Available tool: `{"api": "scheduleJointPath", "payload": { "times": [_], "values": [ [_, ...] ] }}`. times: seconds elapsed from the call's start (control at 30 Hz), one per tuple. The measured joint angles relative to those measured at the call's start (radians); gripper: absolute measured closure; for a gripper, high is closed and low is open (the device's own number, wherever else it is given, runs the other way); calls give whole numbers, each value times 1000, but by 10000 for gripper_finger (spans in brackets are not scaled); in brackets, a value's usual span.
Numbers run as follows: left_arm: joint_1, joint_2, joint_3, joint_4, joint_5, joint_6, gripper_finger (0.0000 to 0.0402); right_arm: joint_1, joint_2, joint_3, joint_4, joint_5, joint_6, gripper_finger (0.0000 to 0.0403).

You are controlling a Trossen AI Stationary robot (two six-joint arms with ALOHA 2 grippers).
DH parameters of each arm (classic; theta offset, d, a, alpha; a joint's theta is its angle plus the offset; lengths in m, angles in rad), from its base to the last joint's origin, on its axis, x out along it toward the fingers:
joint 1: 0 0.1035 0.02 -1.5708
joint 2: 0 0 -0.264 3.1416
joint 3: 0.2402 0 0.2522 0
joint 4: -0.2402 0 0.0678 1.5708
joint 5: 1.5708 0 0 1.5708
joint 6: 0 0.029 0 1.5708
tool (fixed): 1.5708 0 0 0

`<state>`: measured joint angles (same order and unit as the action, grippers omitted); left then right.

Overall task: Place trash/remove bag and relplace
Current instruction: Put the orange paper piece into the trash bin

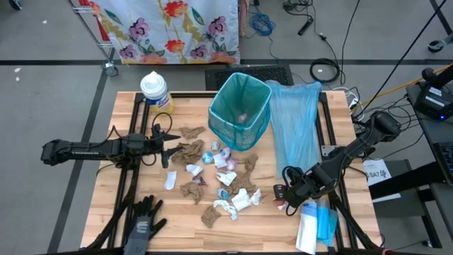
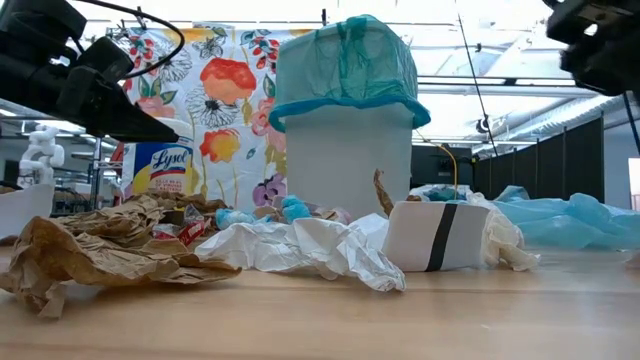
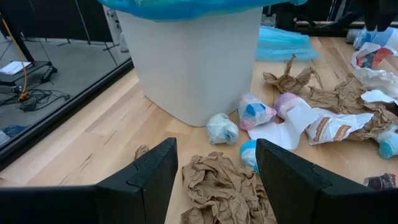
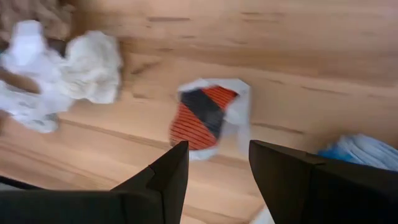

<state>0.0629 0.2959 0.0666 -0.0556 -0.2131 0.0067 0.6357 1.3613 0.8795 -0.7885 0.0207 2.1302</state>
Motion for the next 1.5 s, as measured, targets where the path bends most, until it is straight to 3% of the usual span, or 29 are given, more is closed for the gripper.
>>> {"api": "scheduleJointPath", "payload": {
  "times": [0.53, 0.67, 0.8, 0.9, 1.03, 1.2, 1.33, 1.5],
  "values": [
    [0, 0, 0, -66, 0, 0, 182, 17, 145, 0, 43, 4, -25, 247],
    [0, 0, 0, -66, 0, 0, 182, 17, 173, 0, 63, 4, -51, 289],
    [0, 0, 0, -66, 0, 0, 182, 16, 172, 0, 61, 5, -61, 379],
    [0, 0, 0, -66, 0, 0, 182, 13, 153, 14, 37, 5, -77, 393],
    [0, 0, 0, -66, 0, 0, 182, 12, 111, 104, -134, 10, -84, 401],
    [0, 0, 0, -66, 0, 0, 182, 12, 77, 324, -542, 20, -80, 402],
    [0, 0, 0, -67, 0, -13, 182, 12, 71, 514, -785, 131, -75, 402],
    [0, 0, 0, -67, 0, -238, 182, -16, 39, 595, -777, 320, -154, 403]
  ]
}}
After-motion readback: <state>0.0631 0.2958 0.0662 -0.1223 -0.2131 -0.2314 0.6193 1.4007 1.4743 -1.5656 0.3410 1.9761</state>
